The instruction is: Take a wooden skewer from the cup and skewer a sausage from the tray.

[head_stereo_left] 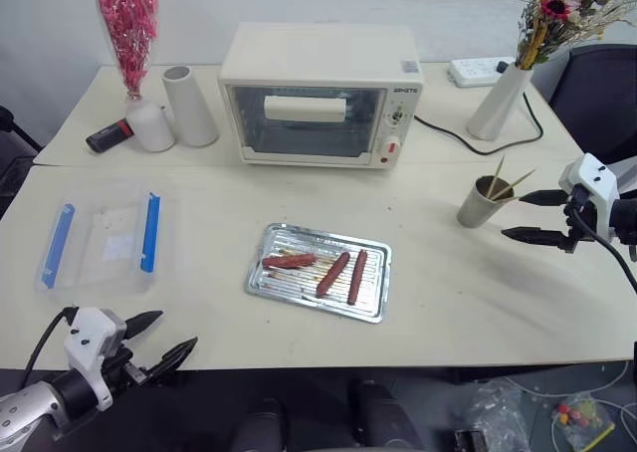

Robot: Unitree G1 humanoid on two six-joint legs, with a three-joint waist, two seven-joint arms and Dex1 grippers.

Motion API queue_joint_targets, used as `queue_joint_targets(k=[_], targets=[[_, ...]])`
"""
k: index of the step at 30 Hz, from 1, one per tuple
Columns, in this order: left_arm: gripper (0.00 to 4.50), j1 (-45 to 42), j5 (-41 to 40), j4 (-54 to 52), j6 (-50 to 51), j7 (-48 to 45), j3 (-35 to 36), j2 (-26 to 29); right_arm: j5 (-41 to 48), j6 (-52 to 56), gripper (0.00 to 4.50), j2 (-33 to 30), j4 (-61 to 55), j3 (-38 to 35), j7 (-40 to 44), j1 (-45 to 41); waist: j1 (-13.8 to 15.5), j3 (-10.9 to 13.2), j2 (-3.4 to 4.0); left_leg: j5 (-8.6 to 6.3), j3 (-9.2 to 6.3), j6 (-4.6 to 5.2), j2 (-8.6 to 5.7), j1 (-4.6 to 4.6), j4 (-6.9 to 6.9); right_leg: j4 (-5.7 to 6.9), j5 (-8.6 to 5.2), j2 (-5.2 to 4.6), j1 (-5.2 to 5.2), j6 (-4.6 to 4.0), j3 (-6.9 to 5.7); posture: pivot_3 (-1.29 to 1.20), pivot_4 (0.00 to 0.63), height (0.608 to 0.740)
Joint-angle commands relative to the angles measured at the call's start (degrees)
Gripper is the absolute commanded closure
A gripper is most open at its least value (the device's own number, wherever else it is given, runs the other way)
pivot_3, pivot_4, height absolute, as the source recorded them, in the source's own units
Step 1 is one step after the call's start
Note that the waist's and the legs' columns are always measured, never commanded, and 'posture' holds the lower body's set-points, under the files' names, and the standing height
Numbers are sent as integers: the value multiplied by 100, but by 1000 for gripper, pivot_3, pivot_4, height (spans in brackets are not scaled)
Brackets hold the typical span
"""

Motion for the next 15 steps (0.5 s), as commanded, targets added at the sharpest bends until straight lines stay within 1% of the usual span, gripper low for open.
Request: queue_joint_targets(k=[1,10,15], targets=[[33,22,-151,-146,42,-38,59,39,92,-58,0,-200,-181,-136,-42,8,-3,0,0,0,0,0,0,0,0,0,0,1,0,0,0,0,150,740],[33,-244,-151,-86,219,79,123,151,99,-26,0,-113,-185,-134,-230,-4,0,0,0,0,0,0,1,0,0,1,0,6,0,0,1,0,150,740],[33,-482,-291,-221,390,213,111,104,212,271,0,-102,-249,-195,-203,-37,1,0,0,0,0,0,1,0,0,1,1,6,0,1,1,0,150,740]])
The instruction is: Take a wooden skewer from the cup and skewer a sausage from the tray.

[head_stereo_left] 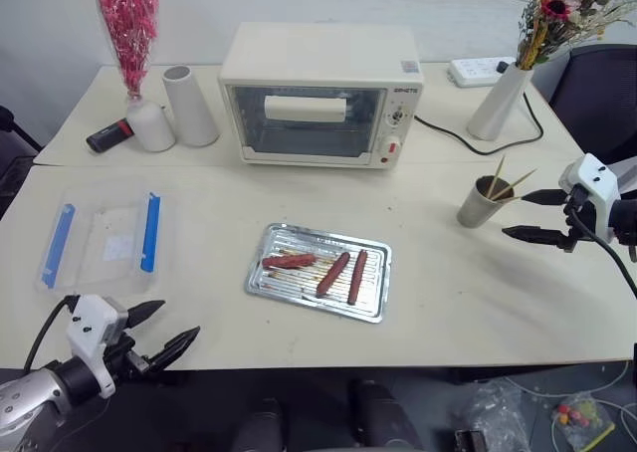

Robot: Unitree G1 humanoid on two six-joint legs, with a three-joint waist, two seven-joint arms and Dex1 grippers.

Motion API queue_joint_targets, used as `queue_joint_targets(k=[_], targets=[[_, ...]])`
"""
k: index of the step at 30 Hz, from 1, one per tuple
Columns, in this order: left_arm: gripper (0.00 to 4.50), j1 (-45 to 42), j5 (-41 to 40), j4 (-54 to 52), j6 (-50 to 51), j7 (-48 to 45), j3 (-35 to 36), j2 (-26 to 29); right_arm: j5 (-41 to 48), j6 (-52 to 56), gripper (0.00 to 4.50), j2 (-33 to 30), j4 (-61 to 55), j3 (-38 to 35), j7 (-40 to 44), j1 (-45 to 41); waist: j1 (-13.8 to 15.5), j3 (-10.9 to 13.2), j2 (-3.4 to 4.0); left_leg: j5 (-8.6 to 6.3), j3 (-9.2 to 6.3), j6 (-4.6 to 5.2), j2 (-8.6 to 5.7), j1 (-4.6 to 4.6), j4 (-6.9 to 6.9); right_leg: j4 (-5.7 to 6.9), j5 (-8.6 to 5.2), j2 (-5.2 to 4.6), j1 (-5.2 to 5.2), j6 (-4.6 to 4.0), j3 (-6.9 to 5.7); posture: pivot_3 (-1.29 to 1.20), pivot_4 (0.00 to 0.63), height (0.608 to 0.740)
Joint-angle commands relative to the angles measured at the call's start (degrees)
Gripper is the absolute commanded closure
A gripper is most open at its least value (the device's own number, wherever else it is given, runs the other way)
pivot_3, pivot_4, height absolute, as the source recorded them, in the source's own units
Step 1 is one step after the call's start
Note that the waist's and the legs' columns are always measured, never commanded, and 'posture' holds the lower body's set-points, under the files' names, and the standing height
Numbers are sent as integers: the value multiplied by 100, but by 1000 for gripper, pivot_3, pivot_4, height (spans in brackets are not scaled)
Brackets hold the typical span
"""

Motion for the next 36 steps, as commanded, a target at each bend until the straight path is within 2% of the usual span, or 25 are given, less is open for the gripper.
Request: queue_joint_targets(k=[1,7,12,15,19,25,30,36], targets=[[33,-42,-247,-252,117,83,97,0,218,257,0,-104,-249,-202,16,-55,-2,0,0,0,0,0,0,0,0,1,0,0,0,0,0,0,150,740],[33,-250,-479,-499,422,193,72,92,460,584,0,-71,-736,-411,-319,256,11,0,0,-1,-1,-2,2,0,0,2,1,0,-1,1,0,0,150,740],[33,-631,-1304,-1394,1041,358,-97,312,1082,1707,0,10,-2935,-1097,-1056,1506,70,0,0,-1,-11,-2,1,-6,2,5,15,-1,-1,28,-3,0,150,740],[33,-1201,-2242,-1837,1432,683,-114,516,1415,2674,0,200,-4400,-1541,-1805,2233,136,-1,0,-1,-12,-2,3,-8,3,8,47,0,-2,85,-3,0,150,740],[33,-2202,-2896,-1934,1702,1073,-447,889,1682,3719,0,588,-5815,-2012,-2857,2800,164,-2,2,4,-11,-11,7,-1,6,15,47,14,-2,83,2,0,150,740],[33,-3423,-3175,-1686,1844,1441,-1119,1033,2257,4789,0,1201,-6572,-2733,-3968,3036,171,-2,1,10,-9,-21,-4,-2,8,16,41,34,-2,70,12,0,150,740],[33,-3958,-3108,-1402,1838,1456,-1567,964,3011,5351,0,1926,-7400,-3267,-4579,3322,170,-2,1,8,-14,-24,1,-8,0,13,49,68,-8,84,23,0,150,740],[33,-4563,-2771,-949,1685,1332,-2102,733,3322,5169,0,2787,-8229,-3200,-5326,3657,164,-2,1,7,-10,-26,7,-8,0,16,49,80,-13,83,30,0,150,740]])
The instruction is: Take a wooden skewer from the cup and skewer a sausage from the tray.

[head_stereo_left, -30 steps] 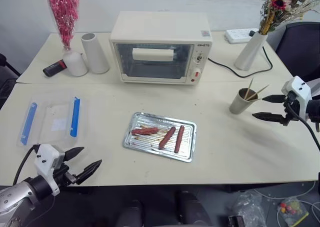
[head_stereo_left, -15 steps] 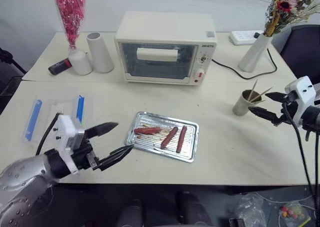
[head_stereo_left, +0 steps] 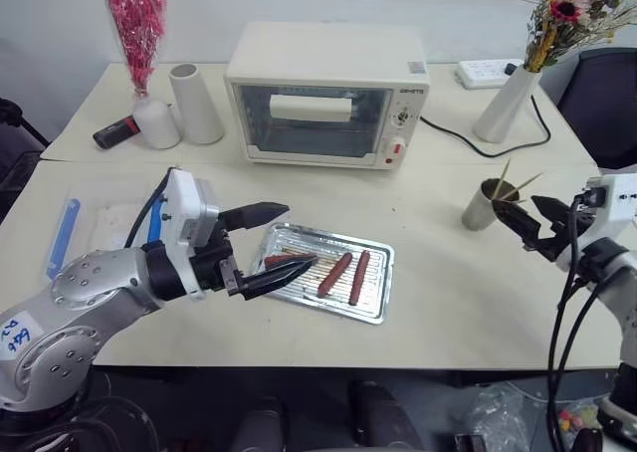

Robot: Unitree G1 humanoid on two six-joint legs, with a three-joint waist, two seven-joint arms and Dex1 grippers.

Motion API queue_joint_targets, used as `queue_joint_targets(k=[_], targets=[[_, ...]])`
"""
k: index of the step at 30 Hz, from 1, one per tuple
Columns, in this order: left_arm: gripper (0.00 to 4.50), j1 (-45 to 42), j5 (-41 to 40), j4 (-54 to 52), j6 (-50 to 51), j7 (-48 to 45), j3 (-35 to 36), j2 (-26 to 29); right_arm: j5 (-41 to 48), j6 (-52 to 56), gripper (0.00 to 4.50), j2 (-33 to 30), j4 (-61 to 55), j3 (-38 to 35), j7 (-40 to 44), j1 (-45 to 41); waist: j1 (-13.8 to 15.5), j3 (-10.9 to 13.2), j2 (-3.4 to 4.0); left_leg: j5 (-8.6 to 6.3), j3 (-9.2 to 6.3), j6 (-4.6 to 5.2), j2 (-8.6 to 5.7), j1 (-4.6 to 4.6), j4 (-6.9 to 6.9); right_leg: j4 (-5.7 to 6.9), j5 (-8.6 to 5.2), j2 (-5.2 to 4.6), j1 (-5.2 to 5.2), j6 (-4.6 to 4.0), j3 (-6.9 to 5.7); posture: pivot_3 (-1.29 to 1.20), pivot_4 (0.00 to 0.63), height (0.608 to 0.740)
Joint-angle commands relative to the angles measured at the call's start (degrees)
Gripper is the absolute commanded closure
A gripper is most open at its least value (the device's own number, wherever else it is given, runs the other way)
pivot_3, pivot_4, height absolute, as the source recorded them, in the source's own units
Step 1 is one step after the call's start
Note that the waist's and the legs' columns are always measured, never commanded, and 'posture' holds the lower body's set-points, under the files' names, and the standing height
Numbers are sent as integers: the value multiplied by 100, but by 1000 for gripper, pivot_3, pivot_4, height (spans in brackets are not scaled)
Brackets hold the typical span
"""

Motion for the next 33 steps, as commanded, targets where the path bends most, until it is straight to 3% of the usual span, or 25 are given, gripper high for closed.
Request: queue_joint_targets(k=[1,7,10,16,21,24,28,33], targets=[[33,-293,226,174,-181,-87,-193,-119,114,-249,0,282,-433,-41,-461,46,-3,0,0,0,2,0,-2,0,1,0,1,0,0,2,3,0,150,740],[33,-472,486,346,-282,-282,-355,-214,-11,-568,0,488,-268,129,-841,49,-6,0,0,0,8,0,-3,-1,-1,-7,2,-1,-2,2,8,0,150,740],[0,-403,632,431,-386,-426,-375,-242,-35,-694,637,480,-185,202,-886,81,-2,0,0,0,7,1,-2,-4,-6,-10,2,-1,-6,2,7,0,150,740],[0,-367,825,435,-462,-527,-406,-318,-95,-902,2467,434,36,342,-961,23,-7,0,0,-1,8,2,-1,-5,-6,-12,2,-1,-6,2,8,0,150,740],[0,-374,880,375,-441,-517,-406,-364,-100,-1016,2467,380,196,404,-1009,-42,-3,0,0,-1,7,2,-2,-5,-6,-13,2,-2,-6,3,8,0,150,740],[0,-389,900,355,-432,-518,-405,-373,-109,-1094,3010,353,271,400,-1025,-79,-4,0,0,-1,8,2,-2,-5,-6,-14,3,-2,-6,4,8,0,150,740],[0,-406,930,361,-436,-532,-410,-382,-108,-1130,4307,308,323,423,-1025,-130,-5,0,0,-1,7,2,-2,-5,-6,-14,3,-2,-6,3,8,0,150,740],[0,-390,989,373,-462,-561,-404,-403,2,-998,4450,129,223,436,-1022,-247,-4,0,0,-1,7,2,-1,-5,-6,-15,3,-2,-6,4,8,0,150,740]])
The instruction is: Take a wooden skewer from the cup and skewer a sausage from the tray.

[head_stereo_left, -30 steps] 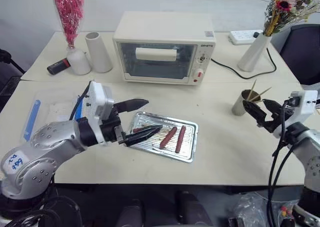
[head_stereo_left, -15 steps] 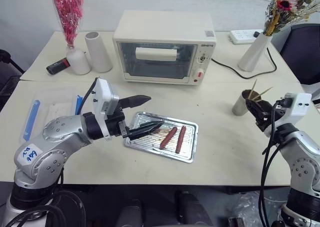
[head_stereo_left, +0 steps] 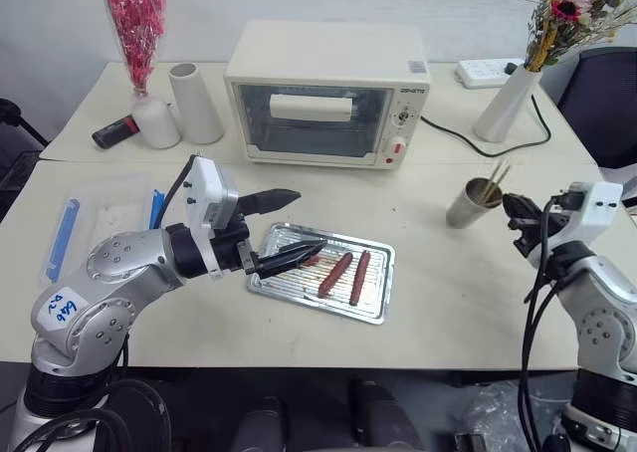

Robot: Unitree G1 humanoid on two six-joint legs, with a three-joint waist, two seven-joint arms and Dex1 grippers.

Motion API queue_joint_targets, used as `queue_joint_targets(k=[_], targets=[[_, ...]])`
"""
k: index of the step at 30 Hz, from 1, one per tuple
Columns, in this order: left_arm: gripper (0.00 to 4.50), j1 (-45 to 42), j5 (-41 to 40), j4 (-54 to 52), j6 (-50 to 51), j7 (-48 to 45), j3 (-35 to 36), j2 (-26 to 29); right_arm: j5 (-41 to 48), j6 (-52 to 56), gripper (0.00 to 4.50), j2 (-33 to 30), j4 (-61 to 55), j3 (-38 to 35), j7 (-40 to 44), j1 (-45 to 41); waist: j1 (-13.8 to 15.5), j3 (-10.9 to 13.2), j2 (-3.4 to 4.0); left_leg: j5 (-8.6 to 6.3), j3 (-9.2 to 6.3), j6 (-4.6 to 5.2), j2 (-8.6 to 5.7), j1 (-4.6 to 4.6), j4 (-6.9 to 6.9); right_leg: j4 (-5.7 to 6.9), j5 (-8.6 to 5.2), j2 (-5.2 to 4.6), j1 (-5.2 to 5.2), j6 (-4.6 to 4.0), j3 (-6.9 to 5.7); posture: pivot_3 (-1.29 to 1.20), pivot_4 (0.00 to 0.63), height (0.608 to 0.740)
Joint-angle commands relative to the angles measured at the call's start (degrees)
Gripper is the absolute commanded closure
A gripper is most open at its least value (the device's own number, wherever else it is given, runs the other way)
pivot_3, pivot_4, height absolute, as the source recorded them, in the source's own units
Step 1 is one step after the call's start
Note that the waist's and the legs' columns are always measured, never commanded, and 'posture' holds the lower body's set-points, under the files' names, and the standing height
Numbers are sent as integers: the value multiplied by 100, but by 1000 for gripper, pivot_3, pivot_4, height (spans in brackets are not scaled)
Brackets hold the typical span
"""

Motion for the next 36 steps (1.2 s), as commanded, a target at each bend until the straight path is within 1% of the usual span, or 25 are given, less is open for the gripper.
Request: queue_joint_targets(k=[1,8,11,14,16,18,19,22,25,27,29,30,32,34,36], targets=[[0,1,64,-183,-146,-46,45,-18,192,114,4450,-307,-272,-69,27,-197,4,0,0,0,0,0,0,0,0,0,0,0,0,0,0,0,150,740],[0,41,203,-56,-256,-167,72,-43,979,929,4450,-1218,-531,-338,313,-655,7,1,0,-1,-2,2,1,-5,-1,-7,1,-1,-1,1,-1,0,150,740],[0,6,296,101,-364,-297,70,-37,1452,1382,4450,-1919,-544,-423,724,-930,12,2,2,-2,-5,3,1,-11,-3,-12,0,-1,-4,-1,-4,0,150,740],[0,-22,395,173,-478,-455,40,-34,2092,1879,4450,-2650,-424,-498,1362,-1246,9,2,2,-3,1,6,-1,-25,-1,-16,0,-4,-17,0,0,0,150,740],[0,-12,481,189,-564,-563,-1,-21,2365,2083,4450,-3056,-303,-400,1744,-1491,14,3,0,-5,-1,9,1,-28,-1,-18,0,-2,-18,0,-5,0,150,740],[0,-30,545,207,-623,-624,-27,-30,2611,2246,4450,-3292,-137,-222,1941,-1887,5,3,-2,-7,-2,13,3,-29,-2,-22,0,-1,-18,0,-6,0,150,740],[0,-45,564,213,-655,-656,-30,-39,2874,2431,4450,-3284,-36,-145,1936,-2161,-4,3,-2,-8,0,13,4,-29,-1,-23,0,-1,-18,-1,-5,0,150,740],[0,-154,663,249,-774,-715,-78,-87,3715,2960,4450,-2935,185,96,1719,-2851,-4,6,-6,-8,8,14,5,-29,0,-23,-11,-2,-21,-19,0,0,150,740],[0,-273,781,278,-890,-726,-143,-153,4677,3346,4450,-2184,478,397,1035,-3240,5,5,-16,-8,4,14,9,-30,0,-22,-10,-2,-22,-19,-2,0,150,740],[0,-284,855,270,-946,-702,-146,-197,5217,3487,4450,-1712,627,622,516,-3281,0,4,-18,-8,3,14,13,-32,0,-20,-7,-4,-22,-13,-1,0,150,740],[0,-285,887,266,-959,-654,-119,-247,5640,3538,4450,-1415,642,848,147,-3216,10,2,-15,-8,3,14,21,-43,0,-17,4,-11,-33,7,-1,0,150,740],[0,-291,889,273,-957,-621,-98,-273,5870,3508,4450,-1286,648,941,-36,-3185,13,2,-15,-5,4,17,20,-88,5,-4,8,-18,-80,12,2,0,150,740],[0,-335,905,302,-961,-533,-69,-349,6430,3346,4450,-1051,745,1122,-493,-3152,34,2,-15,-1,3,16,18,-136,15,32,12,-23,-130,19,1,0,150,740],[0,-442,961,359,-973,-401,-82,-455,6886,3170,4450,-915,850,1245,-865,-3093,43,2,-15,3,1,13,15,-185,29,40,14,-28,-174,22,-1,0,150,740],[0,-531,982,377,-961,-321,-113,-558,7222,3047,4450,-899,889,1341,-1110,-3007,58,2,-15,9,-1,7,14,-202,42,39,15,-33,-183,25,-7,0,150,740]])
